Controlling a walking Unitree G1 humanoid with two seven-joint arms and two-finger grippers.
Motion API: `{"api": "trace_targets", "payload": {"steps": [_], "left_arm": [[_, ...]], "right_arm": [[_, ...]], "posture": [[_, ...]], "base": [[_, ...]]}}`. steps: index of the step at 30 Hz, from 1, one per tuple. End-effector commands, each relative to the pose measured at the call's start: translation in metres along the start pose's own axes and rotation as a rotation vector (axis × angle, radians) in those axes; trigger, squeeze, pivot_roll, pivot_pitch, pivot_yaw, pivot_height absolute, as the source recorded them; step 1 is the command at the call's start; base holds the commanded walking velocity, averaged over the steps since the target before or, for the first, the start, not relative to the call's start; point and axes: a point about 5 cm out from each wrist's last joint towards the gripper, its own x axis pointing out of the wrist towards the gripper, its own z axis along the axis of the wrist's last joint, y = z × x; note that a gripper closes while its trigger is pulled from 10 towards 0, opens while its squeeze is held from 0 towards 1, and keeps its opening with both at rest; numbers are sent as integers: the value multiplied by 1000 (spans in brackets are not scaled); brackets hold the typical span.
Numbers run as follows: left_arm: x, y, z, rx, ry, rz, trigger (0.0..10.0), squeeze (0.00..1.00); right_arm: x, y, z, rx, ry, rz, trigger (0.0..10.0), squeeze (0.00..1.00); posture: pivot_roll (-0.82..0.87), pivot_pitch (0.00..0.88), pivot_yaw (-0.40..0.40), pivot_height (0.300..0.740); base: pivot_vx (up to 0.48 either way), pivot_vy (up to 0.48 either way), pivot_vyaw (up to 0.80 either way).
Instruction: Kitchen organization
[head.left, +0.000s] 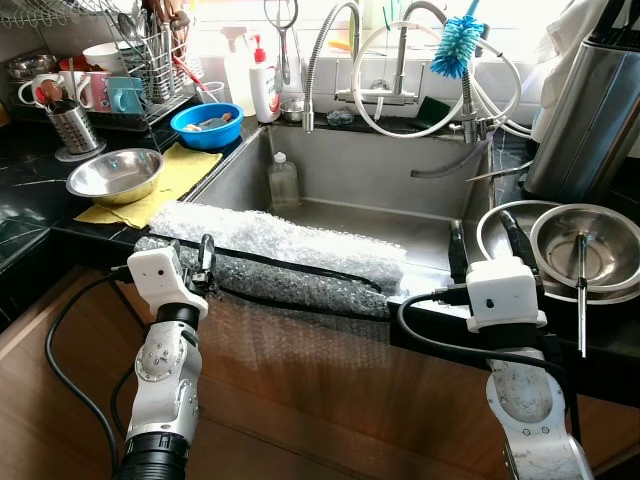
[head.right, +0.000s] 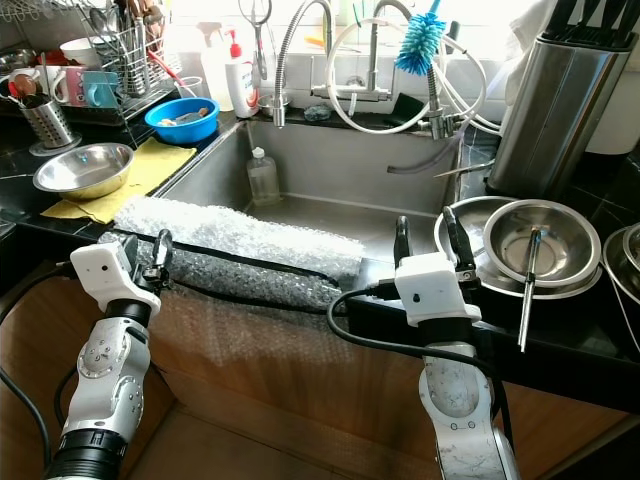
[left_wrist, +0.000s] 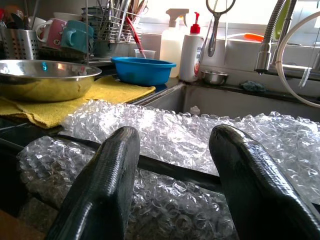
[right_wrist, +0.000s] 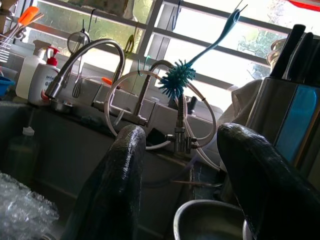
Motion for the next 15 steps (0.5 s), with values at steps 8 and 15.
{"api": "trace_targets", "payload": {"steps": [8,15], "left_arm": [[5,-2,6,4,-16,-13,10000,0],[4,-4,5,-5,-12,-18,10000,0]], "right_arm": [[13,13,14,49,-51,47,10000,0],[14,16,13,68,-40,59,10000,0]], "posture": [[-126,0,93,740],[-129,0,94,740]], "base": [[0,0,0],[0,313,0]]}}
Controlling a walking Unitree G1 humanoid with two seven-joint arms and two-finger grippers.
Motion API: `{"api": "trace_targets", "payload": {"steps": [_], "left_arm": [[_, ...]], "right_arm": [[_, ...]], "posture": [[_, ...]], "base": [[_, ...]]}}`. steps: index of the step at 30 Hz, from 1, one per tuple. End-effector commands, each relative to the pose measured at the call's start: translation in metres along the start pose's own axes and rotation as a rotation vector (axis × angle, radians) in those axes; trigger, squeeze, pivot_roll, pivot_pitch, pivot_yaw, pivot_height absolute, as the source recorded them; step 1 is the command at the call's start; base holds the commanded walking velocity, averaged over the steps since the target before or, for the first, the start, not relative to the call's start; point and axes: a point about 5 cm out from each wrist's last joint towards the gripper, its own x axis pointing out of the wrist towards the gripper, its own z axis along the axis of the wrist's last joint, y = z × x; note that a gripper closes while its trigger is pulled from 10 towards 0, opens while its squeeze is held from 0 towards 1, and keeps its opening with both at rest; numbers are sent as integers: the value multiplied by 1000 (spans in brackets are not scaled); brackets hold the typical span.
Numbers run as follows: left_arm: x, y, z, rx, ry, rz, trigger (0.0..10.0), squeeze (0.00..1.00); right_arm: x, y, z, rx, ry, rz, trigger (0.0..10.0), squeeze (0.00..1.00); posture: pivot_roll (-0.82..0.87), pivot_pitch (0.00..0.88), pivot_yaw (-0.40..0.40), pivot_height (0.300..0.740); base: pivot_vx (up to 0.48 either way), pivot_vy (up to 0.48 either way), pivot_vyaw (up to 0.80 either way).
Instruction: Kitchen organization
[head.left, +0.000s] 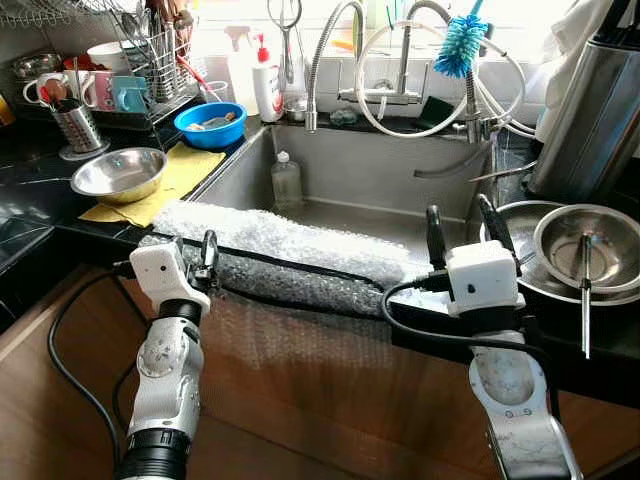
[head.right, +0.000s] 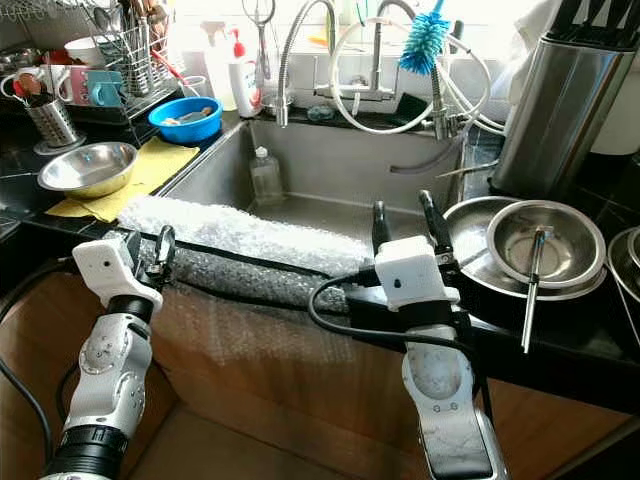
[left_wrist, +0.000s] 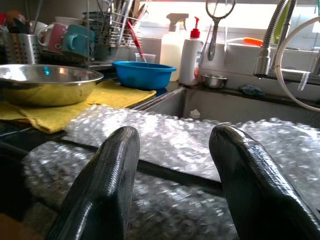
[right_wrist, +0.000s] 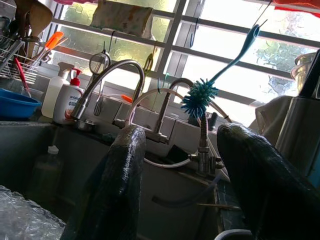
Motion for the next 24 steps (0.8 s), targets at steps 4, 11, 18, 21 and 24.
{"api": "trace_targets", "payload": {"steps": [4,11,18,21,24], "left_arm": [[1,1,3,1,-5,0,10000,0],[1,0,4,4,-13,-8,10000,0],[1,-1,4,2,-17,-10,10000,0],[1,-1,4,1,-17,-12,10000,0],[1,-1,4,0,-17,-12,10000,0]], "right_arm": [[4,4,-1,22,21,20,10000,0],[4,8,-3,27,34,41,10000,0],[6,10,-3,34,38,48,10000,0],[6,10,-3,37,37,50,10000,0],[6,10,-3,39,36,52,10000,0]], "posture": [[-129,0,93,740],[-126,0,91,740],[-128,0,93,740],[-129,0,94,740],[-130,0,94,740]], "base": [[0,317,-102],[0,91,-741],[0,0,-800],[0,0,-800],[0,0,-800]]}}
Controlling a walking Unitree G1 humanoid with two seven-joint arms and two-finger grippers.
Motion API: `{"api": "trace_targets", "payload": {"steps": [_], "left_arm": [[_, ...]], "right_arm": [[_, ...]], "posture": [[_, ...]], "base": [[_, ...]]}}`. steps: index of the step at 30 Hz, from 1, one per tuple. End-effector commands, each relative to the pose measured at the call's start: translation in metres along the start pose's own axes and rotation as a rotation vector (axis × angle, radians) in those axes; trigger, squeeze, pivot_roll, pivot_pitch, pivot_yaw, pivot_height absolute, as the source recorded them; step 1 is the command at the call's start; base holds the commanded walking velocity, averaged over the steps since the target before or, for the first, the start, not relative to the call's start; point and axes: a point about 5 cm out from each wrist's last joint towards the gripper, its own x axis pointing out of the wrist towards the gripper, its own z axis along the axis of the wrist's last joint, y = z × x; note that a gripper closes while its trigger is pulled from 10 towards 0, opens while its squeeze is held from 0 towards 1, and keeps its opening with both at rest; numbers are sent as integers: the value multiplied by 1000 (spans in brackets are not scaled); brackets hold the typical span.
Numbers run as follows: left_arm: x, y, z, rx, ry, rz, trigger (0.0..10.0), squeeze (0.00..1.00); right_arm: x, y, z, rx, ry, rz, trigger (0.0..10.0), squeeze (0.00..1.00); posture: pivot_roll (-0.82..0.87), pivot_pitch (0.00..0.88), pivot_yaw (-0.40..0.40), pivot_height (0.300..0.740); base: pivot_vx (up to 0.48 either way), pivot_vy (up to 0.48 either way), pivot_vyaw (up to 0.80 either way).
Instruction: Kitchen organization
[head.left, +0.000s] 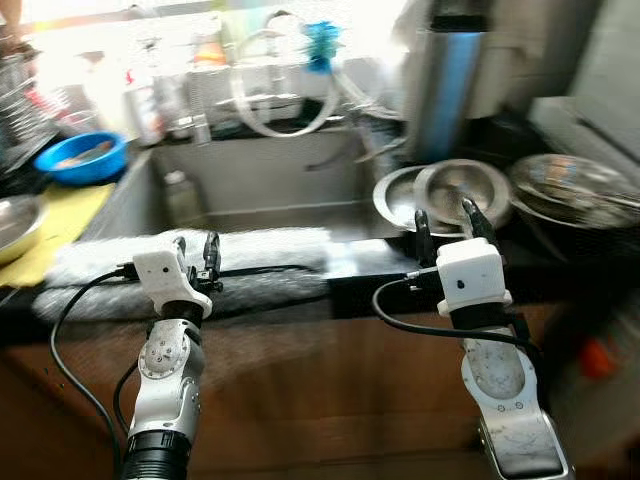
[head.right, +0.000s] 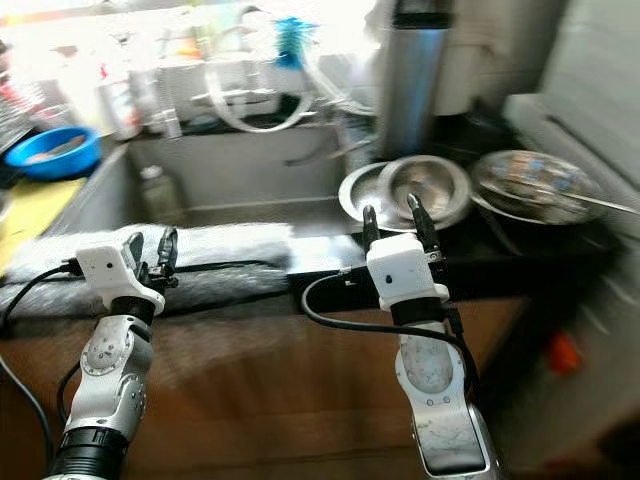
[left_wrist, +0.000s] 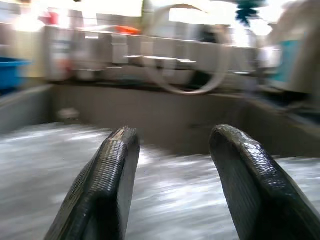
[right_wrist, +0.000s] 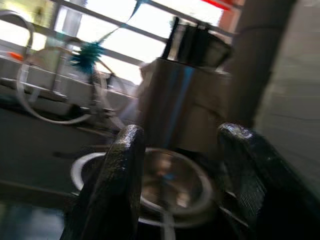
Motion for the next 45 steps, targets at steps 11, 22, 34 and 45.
{"api": "trace_targets", "payload": {"steps": [11,22,34,45], "left_arm": [[3,0,6,7,-29,8,10000,0],[8,-1,11,-2,-43,13,10000,0],[11,-4,11,-11,-33,1,10000,0],[11,-5,11,-6,-29,-10,10000,0]], "right_arm": [[5,2,4,8,-27,16,10000,0],[3,3,4,9,-31,29,10000,0],[4,5,0,46,2,22,10000,0],[3,9,2,39,-23,30,10000,0]], "posture": [[-129,0,94,740],[-129,0,92,740],[-127,0,96,740],[-123,0,104,740]], "base": [[0,0,-508],[0,0,0],[0,86,-177],[0,343,-73]]}}
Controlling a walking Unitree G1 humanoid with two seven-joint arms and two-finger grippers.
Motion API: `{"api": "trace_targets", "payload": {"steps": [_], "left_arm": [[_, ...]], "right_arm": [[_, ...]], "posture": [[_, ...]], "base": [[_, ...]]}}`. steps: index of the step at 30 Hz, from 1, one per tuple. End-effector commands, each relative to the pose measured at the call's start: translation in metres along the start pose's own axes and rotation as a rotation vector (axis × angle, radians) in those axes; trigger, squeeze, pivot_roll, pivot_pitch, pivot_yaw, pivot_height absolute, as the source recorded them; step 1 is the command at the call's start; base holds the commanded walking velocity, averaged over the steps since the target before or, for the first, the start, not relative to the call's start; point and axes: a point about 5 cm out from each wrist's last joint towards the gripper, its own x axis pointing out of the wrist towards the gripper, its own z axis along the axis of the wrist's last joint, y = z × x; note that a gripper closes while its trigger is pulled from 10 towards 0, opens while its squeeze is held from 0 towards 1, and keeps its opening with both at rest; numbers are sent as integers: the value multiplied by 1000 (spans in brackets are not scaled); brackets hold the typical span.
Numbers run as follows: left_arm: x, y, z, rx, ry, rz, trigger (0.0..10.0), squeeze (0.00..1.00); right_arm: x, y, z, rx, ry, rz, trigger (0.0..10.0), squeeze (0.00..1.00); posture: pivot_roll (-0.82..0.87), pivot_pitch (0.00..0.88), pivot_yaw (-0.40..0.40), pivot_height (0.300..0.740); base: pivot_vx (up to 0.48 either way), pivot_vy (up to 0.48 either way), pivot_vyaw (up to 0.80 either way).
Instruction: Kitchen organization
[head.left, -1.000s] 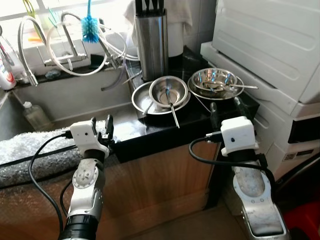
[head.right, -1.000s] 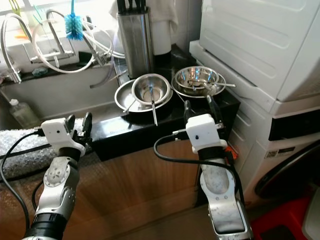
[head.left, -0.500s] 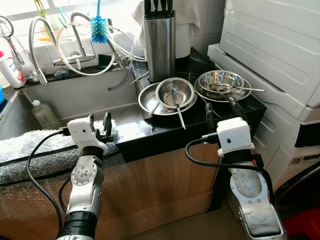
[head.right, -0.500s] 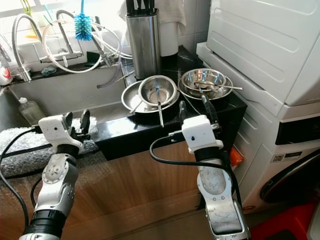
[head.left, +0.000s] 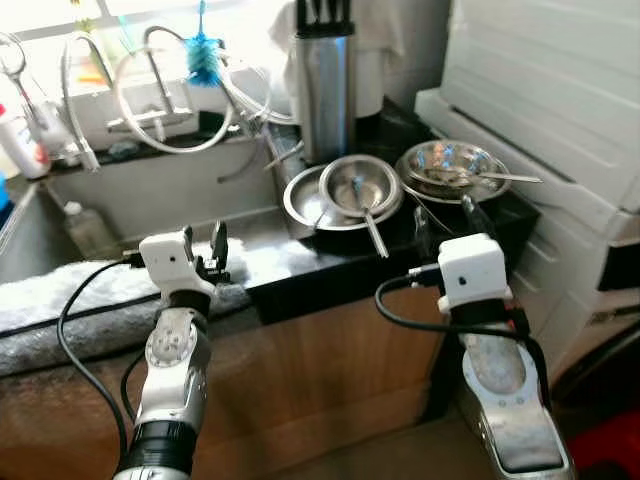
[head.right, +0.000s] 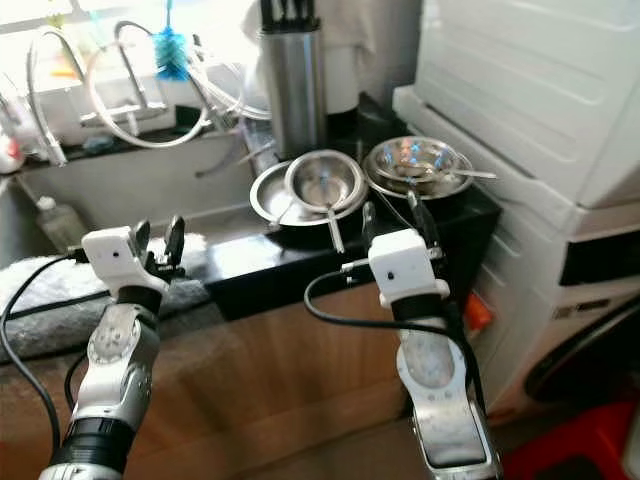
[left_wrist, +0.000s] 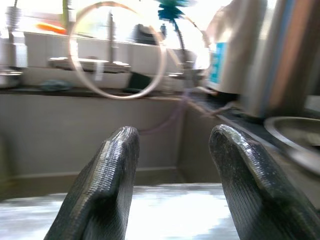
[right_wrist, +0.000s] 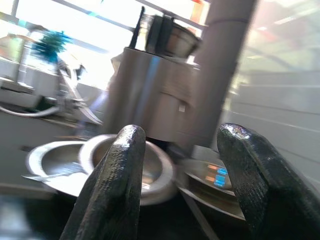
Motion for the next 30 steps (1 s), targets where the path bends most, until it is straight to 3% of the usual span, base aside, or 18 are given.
{"api": "trace_targets", "payload": {"steps": [1,24,30], "left_arm": [[2,5,3,4,0,11,10000,0],[3,5,3,3,1,11,10000,0],[9,-11,14,28,-28,-83,10000,0]], "right_arm": [[0,5,1,12,-5,14,10000,0],[1,5,1,12,-7,13,10000,0],[0,3,-4,23,13,-24,10000,0]], "posture": [[-123,0,104,740],[-123,0,104,740],[-116,0,125,740]], "base": [[0,341,0],[0,341,0],[0,0,0]]}}
